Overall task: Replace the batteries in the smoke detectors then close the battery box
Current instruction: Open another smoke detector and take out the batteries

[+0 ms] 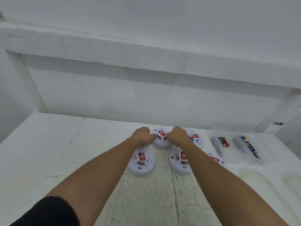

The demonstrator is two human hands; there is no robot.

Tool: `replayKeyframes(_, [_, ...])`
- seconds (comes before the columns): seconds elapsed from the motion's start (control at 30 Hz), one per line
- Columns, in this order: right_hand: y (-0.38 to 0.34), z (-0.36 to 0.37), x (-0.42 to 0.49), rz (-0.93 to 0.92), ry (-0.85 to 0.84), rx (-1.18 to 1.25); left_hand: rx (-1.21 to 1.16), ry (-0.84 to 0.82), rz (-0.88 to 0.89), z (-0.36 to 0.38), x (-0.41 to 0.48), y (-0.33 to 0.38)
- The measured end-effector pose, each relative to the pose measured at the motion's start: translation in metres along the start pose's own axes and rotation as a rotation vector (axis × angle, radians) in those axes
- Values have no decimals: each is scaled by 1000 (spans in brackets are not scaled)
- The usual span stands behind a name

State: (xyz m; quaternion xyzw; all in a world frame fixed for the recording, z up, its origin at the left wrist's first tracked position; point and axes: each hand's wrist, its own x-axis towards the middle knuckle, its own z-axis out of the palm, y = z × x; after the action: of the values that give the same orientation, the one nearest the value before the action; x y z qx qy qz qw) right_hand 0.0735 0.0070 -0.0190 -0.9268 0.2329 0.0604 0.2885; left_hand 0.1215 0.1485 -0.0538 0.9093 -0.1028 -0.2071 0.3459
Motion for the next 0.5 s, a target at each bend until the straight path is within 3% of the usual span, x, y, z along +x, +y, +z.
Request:
replayKeyframes(0.07, [-1, -2, 2, 76, -99, -9, -23, 0, 7, 4, 2, 7])
replayKeyframes(0.2, [0, -5, 10, 125, -145, 85, -182, -36, -58, 4, 1, 14])
replayKeyframes(0.37, [8, -21, 7, 182, -156, 623, -709, -74, -123, -4, -8, 27])
replayKeyframes(0.5, [15, -42, -17, 91, -135, 831, -866, 3, -90, -5, -30, 38])
